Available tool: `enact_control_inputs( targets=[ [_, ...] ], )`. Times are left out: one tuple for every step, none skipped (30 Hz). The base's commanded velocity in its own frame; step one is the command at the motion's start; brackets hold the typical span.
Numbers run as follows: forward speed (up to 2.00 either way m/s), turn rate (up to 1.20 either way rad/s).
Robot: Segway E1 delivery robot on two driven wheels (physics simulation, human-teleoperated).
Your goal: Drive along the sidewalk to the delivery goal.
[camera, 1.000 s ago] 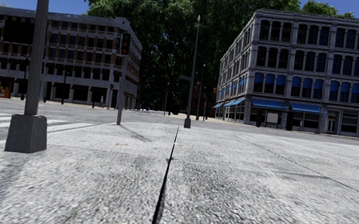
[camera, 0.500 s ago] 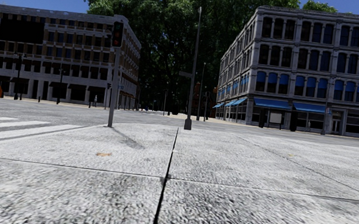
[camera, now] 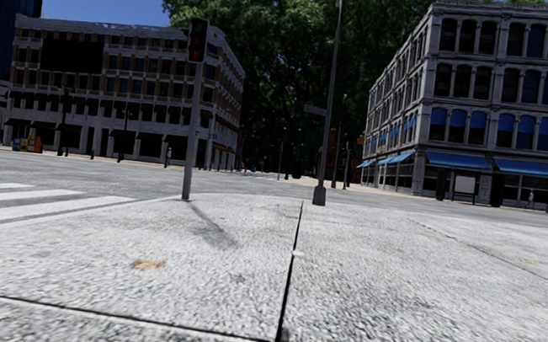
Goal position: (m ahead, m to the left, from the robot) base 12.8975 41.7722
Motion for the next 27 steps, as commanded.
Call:
enact_control_inputs(
  targets=[
    [2.00,0.55],
    [2.00,0.56],
    [2.00,0.56],
    [2.00,0.56],
    [2.00,0.56],
    [2.00,0.56],
    [2.00,0.56],
    [2.00,0.56],
    [2.00,0.56],
    [2.00,0.56],
    [2.00,0.56],
    [2.00,0.56],
    [2.00,0.56],
    [2.00,0.57],
    [2.00,0.57],
    [2.00,0.57],
    [2.00,0.57],
    [2.00,0.57],
    [2.00,0.57],
    [2.00,0.57],
    [2.00,0.58],
    [2.00,0.58],
    [2.00,0.60],
    [2.00,0.61],
    [2.00,0.61],
    [2.00,0.62],
    [2.00,0.62]
  ],
)
